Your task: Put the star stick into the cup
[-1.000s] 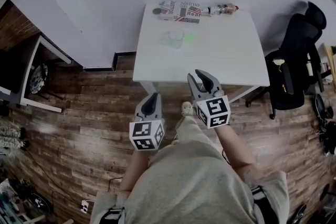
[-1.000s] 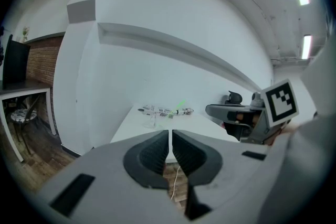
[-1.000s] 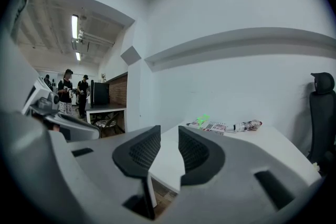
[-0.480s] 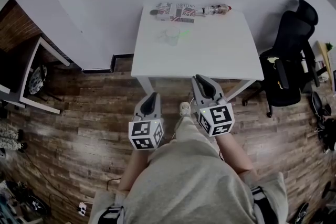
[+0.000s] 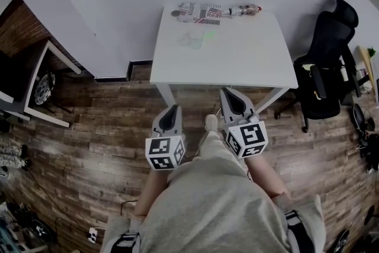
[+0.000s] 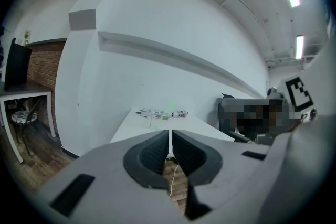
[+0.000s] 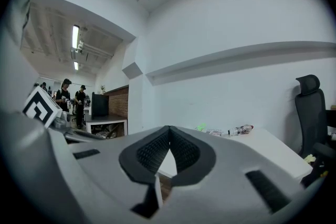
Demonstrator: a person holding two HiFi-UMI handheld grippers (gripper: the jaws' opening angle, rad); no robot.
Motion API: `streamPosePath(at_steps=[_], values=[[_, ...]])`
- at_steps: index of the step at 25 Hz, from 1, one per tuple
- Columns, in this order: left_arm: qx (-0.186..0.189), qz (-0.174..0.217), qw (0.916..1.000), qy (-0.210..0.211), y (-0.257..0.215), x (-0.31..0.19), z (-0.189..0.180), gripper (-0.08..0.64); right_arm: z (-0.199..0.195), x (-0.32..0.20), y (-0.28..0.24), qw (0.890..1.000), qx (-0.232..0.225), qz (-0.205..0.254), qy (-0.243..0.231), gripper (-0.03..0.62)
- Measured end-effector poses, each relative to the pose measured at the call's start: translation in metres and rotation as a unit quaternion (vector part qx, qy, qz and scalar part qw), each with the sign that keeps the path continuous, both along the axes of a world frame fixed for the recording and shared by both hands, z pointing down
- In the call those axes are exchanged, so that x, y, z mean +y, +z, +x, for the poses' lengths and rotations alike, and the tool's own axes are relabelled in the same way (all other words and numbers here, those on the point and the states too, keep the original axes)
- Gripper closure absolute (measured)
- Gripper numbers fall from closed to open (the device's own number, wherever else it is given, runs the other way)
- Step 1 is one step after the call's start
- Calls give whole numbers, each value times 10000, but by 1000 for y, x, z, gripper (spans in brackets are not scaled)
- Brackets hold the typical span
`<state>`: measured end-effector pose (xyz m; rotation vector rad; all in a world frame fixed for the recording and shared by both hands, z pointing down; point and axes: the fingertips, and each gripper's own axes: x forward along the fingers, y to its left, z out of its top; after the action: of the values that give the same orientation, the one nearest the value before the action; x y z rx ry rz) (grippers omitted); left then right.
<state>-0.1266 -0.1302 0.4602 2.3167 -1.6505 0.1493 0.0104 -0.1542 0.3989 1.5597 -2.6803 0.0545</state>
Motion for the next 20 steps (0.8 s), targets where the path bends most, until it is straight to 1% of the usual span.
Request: streamPosePath(at_steps=[6, 20], values=[[-5, -7, 10000, -13, 0, -1, 0, 538, 2, 0, 1, 10000, 0, -35, 11, 597], [15, -26, 10000, -40, 1, -11, 0, 540, 5, -10, -3, 10000, -26, 51, 35, 597]])
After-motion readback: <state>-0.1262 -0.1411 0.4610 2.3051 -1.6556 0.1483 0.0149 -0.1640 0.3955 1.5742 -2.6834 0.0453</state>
